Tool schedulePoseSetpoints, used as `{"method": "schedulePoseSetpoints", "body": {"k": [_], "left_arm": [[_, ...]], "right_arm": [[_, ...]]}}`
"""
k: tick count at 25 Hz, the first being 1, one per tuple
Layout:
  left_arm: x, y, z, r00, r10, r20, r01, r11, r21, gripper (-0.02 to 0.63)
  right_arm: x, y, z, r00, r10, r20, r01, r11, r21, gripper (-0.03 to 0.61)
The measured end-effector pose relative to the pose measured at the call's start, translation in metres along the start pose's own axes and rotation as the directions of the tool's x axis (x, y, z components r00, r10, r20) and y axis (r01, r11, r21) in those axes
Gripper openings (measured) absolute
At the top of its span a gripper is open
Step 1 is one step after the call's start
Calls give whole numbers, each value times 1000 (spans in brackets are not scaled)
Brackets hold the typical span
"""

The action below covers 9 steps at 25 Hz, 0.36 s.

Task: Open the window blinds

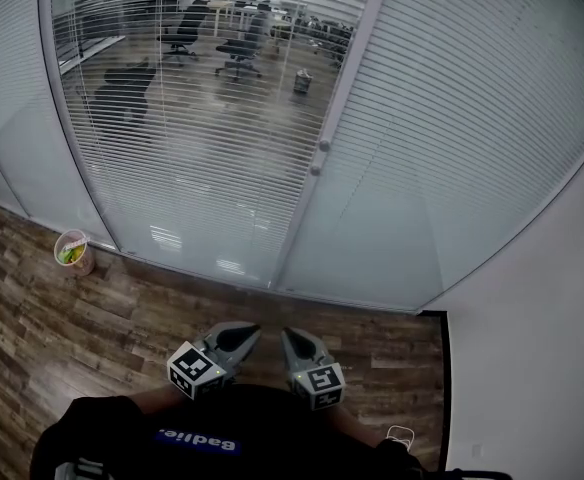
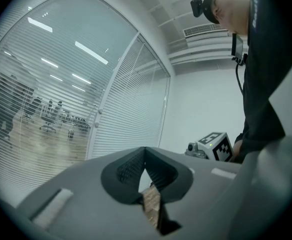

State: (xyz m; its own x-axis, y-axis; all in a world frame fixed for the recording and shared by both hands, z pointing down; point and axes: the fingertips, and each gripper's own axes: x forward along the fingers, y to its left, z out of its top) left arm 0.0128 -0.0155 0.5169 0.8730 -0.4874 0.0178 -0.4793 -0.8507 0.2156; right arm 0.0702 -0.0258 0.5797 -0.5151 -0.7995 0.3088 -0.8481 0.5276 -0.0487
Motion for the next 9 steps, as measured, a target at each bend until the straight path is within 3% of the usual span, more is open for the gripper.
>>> {"method": "schedulePoseSetpoints", "body": {"k": [9], "left_arm": [[0, -1, 0, 1000, -6, -10, 6, 1000, 9, -1]], "right_arm": [[-2, 2, 5, 1000, 2, 7, -2, 1000, -7, 2]]}}
